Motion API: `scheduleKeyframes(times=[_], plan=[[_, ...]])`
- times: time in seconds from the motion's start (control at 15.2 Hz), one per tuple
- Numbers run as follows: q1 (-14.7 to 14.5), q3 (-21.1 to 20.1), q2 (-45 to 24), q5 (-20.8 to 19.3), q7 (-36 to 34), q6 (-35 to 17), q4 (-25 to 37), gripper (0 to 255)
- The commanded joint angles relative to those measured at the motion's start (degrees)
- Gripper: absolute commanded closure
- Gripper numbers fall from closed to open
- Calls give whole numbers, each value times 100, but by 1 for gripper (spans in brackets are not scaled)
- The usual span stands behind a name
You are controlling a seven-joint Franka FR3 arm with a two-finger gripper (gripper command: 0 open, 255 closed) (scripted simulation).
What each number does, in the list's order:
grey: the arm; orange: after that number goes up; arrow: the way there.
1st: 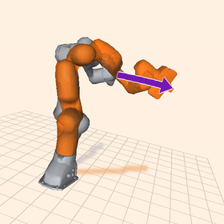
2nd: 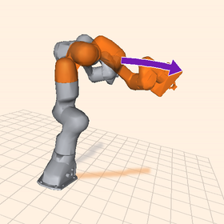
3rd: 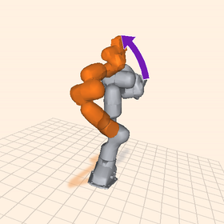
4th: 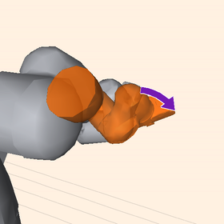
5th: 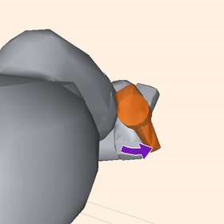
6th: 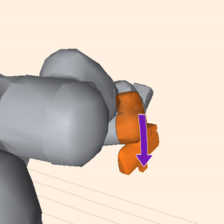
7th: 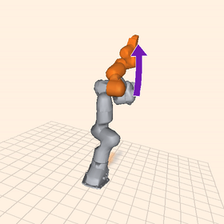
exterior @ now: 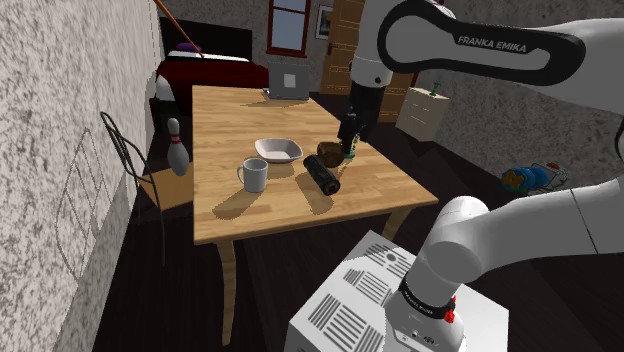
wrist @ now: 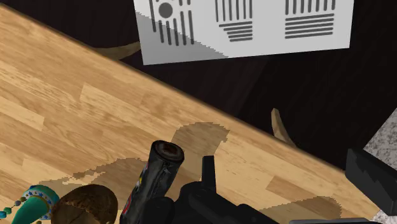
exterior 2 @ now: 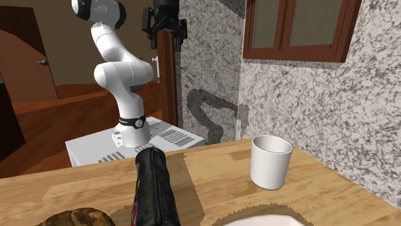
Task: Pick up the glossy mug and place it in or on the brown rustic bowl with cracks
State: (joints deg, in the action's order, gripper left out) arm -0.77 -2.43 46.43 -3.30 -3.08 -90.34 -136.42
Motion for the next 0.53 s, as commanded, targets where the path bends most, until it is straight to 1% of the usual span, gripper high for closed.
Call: scheduleKeyframes(times=[0.0, 0.46], plan=[[0, 0, 0, 0, 0, 0, 0, 0], [64, 155, -1425, 50, 41, -1106, 298, 0]])
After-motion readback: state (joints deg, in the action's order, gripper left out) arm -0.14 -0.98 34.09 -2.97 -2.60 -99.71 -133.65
